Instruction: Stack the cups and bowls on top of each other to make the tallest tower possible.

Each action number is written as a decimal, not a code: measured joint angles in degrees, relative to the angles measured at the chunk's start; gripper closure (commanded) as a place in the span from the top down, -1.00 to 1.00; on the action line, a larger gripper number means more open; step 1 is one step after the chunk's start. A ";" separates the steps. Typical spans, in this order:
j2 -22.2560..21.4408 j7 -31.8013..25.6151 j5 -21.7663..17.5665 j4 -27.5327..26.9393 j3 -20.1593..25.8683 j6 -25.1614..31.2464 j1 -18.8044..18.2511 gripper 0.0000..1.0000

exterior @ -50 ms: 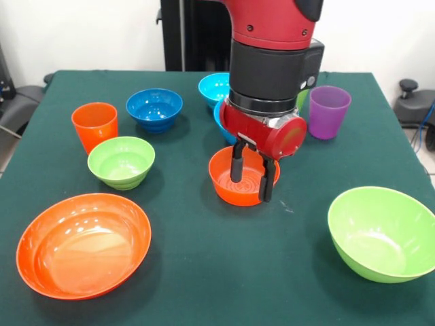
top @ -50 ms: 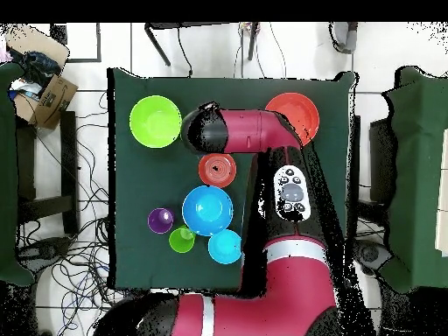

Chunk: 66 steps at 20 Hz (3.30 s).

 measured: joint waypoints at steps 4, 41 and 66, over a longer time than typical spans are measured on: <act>-0.01 0.00 -0.96 0.07 0.83 0.26 -0.51 1.00; -4.12 -7.07 -4.15 3.31 8.24 6.68 -7.64 1.00; -13.60 -10.44 -3.66 18.72 12.88 9.88 -7.29 1.00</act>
